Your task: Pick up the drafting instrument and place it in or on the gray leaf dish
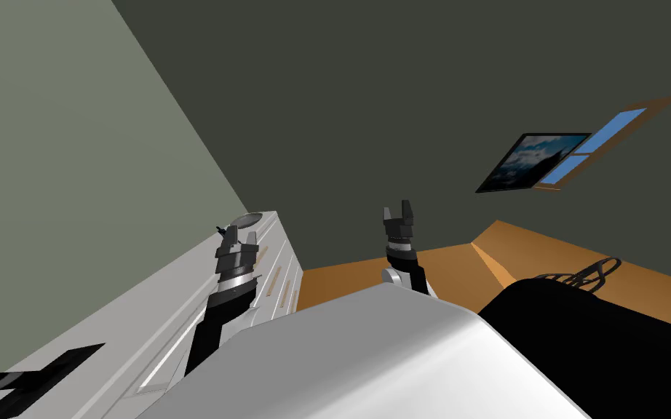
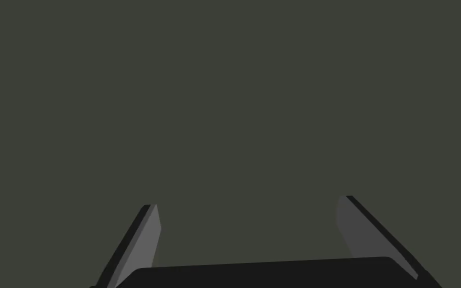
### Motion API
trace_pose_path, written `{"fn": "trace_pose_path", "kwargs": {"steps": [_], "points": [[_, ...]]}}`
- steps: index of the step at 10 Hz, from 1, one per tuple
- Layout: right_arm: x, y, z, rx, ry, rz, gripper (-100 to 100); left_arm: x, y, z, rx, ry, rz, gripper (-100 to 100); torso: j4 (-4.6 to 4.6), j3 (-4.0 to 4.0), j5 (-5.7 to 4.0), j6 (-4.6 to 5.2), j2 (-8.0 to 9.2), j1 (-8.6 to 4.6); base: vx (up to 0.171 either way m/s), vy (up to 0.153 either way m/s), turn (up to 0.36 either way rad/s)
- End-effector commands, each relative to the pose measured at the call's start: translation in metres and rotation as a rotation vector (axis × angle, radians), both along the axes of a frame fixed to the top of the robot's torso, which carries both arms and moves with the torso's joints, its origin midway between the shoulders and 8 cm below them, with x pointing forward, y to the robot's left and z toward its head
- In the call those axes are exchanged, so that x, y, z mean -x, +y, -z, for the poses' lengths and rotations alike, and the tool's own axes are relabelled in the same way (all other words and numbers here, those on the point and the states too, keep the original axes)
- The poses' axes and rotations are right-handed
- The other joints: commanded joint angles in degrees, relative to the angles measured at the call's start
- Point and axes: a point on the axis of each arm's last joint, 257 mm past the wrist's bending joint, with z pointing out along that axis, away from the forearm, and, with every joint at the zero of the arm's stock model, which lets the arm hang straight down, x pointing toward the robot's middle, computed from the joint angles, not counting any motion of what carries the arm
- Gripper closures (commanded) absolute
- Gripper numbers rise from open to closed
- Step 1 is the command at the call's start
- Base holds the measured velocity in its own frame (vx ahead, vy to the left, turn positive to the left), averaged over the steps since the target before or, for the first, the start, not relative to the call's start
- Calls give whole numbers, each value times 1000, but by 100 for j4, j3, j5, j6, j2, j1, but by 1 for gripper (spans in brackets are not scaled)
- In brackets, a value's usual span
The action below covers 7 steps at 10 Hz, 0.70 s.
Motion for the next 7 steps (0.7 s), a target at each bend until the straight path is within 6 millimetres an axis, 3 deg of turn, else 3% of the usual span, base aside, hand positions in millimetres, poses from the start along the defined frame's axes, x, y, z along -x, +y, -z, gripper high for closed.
{"fn": "trace_pose_path", "kwargs": {"steps": [1,7], "points": [[0,0,0,0,0,0,0,-1,4,3,-40,23,-7,-100,0,0,0,0,0,0,1,-12,59],[0,0,0,0,0,0,0,-7,39,19,-224,146,-93,-100,0,0,-2,-1,-1,-10,2,-35,87]]}}
